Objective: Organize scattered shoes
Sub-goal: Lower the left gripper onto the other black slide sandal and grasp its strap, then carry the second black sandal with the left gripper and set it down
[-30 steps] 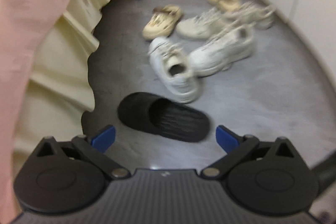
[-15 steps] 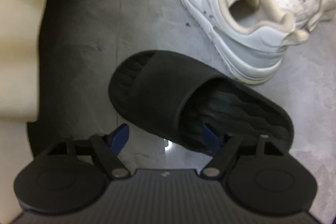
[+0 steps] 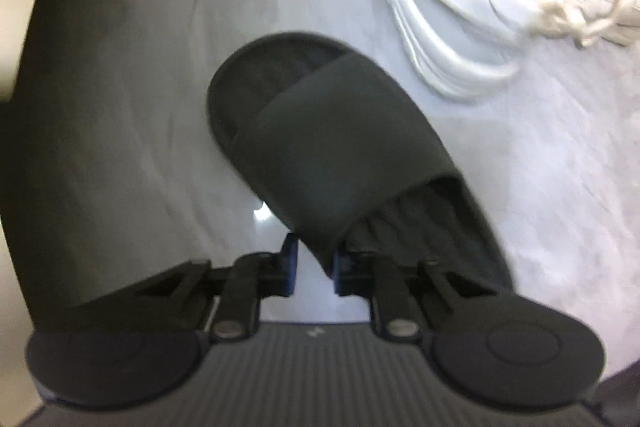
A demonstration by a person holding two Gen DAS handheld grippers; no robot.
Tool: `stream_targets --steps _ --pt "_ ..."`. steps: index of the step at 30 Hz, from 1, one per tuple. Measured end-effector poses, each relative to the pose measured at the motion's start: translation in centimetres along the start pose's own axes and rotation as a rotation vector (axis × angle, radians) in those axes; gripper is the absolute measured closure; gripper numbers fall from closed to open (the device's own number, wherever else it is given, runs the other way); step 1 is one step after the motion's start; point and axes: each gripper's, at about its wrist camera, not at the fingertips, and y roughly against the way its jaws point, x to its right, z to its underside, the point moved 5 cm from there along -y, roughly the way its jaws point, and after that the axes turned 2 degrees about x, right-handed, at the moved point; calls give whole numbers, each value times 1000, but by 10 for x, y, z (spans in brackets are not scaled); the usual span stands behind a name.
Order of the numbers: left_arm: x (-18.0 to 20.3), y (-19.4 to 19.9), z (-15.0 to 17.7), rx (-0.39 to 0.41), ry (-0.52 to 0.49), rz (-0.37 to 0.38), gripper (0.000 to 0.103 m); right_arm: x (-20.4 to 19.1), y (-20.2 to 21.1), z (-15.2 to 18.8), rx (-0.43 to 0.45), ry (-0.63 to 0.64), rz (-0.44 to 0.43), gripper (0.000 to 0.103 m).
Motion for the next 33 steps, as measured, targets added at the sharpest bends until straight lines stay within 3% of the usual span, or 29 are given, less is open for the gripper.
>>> stream_targets --steps 4,11,16,19,22,24,27,30,33 --pt "24 3 43 -33 36 45 87 -7 19 -2 42 10 -63 0" --pt "77 0 117 -106 127 153 84 -3 42 -1 100 -2 -99 0" --pt "128 1 158 -81 107 172 81 -1 56 -4 141 16 -98 0" --pt "153 17 168 -17 0 119 75 5 58 -4 163 5 -89 0" --pt "169 39 173 53 -105 98 61 10 63 -7 193 8 -69 0" --pt "174 60 172 129 -180 89 41 10 66 -7 210 29 -52 0" --pt "183 93 184 231 -291 64 35 10 69 -4 231 61 -32 0" --pt "192 151 205 374 -485 43 27 9 73 -2 253 94 -12 0" --pt "188 198 223 444 -555 53 19 8 77 1 274 126 8 0"
